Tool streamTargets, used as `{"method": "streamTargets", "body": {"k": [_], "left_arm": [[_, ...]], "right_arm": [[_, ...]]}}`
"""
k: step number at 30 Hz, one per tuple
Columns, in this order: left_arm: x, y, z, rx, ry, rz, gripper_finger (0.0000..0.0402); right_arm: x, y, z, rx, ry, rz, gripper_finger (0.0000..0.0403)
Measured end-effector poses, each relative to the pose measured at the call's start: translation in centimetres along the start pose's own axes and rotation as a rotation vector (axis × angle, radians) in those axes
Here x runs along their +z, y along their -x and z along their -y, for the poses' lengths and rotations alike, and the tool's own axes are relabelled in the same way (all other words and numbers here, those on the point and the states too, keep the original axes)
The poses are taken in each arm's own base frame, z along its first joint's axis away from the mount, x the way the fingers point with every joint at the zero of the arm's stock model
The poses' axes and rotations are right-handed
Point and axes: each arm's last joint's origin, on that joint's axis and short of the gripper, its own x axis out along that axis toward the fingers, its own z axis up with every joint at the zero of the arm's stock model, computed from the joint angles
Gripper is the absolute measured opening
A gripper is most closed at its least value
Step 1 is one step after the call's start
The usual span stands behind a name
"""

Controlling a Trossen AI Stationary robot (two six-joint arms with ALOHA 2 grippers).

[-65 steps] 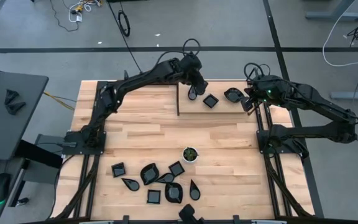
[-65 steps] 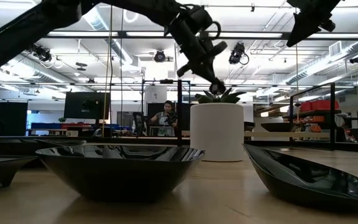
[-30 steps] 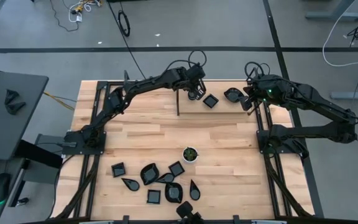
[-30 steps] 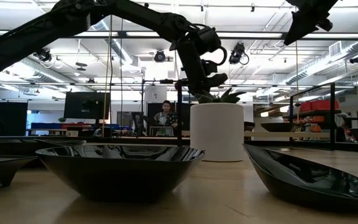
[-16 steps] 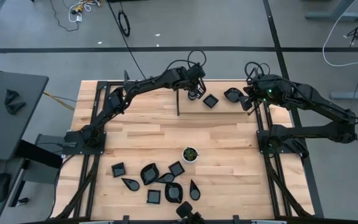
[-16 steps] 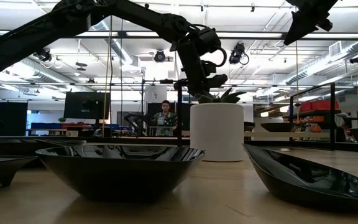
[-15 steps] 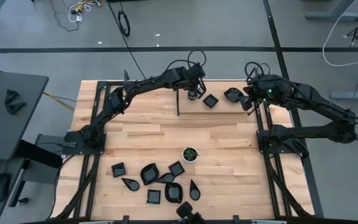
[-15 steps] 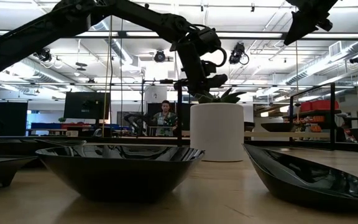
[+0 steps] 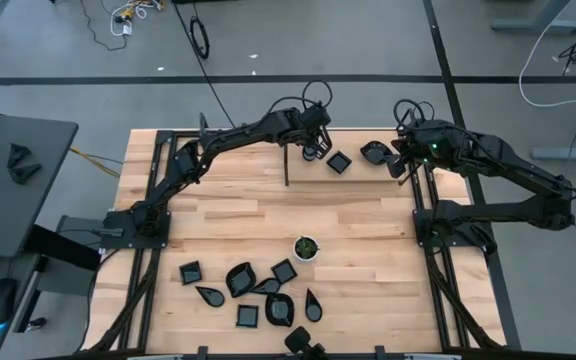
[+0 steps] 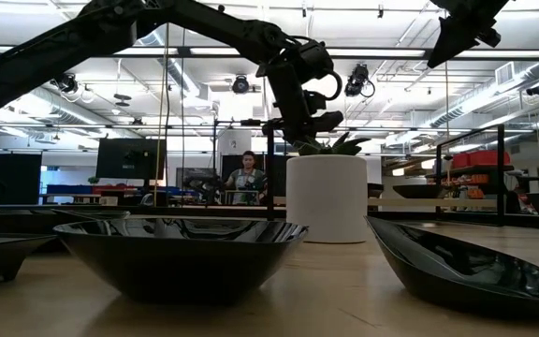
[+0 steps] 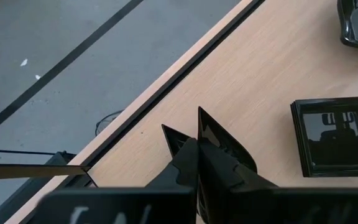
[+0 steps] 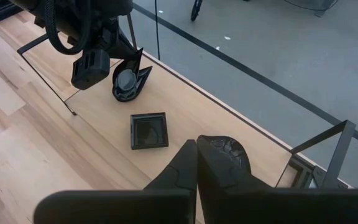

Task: Pick & Place Mini shaped plates
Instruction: Stack the drop shaped plate on top of the drop shaped plate on the shelf, then stack the square plate on top of the square plate on the shelf

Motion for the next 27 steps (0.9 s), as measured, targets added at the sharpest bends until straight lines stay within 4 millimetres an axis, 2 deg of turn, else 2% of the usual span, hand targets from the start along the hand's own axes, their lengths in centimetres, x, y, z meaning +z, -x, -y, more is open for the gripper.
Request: {"method": "streamTargets", "body": {"k": [7,16,21,25,27], "left_arm": [[-0.1,0.0,0.0,0.000,0.001,-0.005,0.0016],[-0.1,-0.1,0.0,0.001,-0.001,-0.008,0.0074],[-0.1,0.0,0.0,0.000,-0.005,-0.008,0.0089],[0.2,1.3,-0.2,-0.041,0.004,-0.018,0.0087],[0.8,2.8,-0.4,-0.070,0.030,0.008,0.0082]], "right_arm": [[0.0,0.0,0.0,0.000,0.000,0.000,0.0006],[0.0,0.0,0.0,0.000,0.000,0.000,0.0006],[0.0,0.0,0.0,0.000,0.000,0.000,0.0006],[0.0,0.0,0.0,0.005,0.000,-0.002,0.0006],[0.0,0.0,0.0,0.006,0.000,-0.002,0.0006]]}}
